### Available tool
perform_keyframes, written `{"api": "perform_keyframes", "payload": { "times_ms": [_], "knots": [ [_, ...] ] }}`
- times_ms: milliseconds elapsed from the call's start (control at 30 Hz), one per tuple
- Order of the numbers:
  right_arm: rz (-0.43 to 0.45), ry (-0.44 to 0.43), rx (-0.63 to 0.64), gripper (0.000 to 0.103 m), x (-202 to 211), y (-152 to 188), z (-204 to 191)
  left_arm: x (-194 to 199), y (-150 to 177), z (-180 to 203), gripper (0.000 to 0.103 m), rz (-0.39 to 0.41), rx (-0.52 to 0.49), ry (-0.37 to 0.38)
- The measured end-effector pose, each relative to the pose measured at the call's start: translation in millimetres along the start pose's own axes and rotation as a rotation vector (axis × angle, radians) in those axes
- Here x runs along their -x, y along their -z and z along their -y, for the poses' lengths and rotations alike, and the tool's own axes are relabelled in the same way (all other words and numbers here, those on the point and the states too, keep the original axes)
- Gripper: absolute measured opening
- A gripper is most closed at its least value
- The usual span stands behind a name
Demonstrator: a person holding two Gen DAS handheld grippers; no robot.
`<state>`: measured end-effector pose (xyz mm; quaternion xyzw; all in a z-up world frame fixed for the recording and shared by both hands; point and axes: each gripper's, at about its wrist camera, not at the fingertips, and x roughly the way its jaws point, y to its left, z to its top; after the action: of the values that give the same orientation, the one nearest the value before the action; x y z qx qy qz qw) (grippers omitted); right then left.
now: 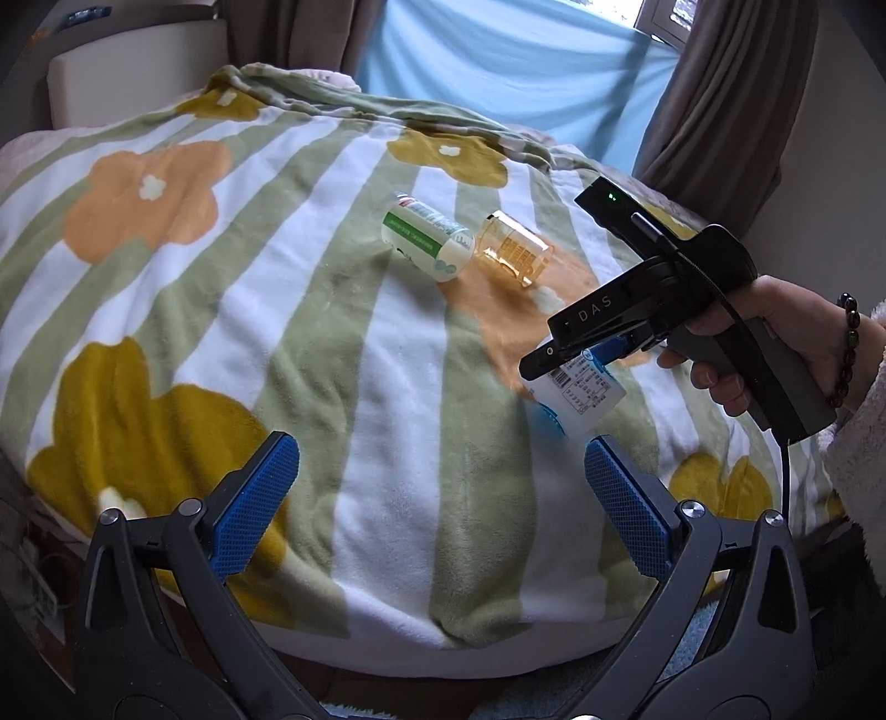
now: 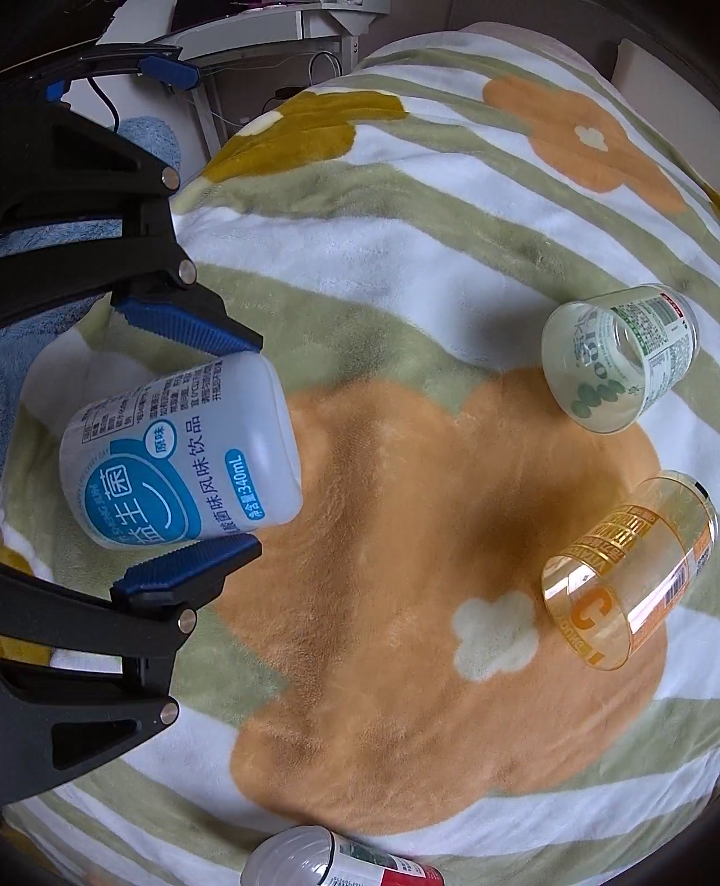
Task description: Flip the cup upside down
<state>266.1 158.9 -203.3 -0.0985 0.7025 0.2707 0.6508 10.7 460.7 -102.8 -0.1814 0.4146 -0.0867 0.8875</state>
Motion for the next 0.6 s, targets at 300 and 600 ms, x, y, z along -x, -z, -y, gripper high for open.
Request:
{"api": "perform_keyframes", "payload": {
  "times_ms": [300,600],
  "knots": [
    [0.110,-0.043,-0.032,0.101,34,13,7,-5,-5,10,0.103,-0.057,-0.005,0.020],
    [0.329,0.168,0.048,0.101,118,97,42,-39,-63,43,0.103,-0.168,0.066,0.056]
  ]
}}
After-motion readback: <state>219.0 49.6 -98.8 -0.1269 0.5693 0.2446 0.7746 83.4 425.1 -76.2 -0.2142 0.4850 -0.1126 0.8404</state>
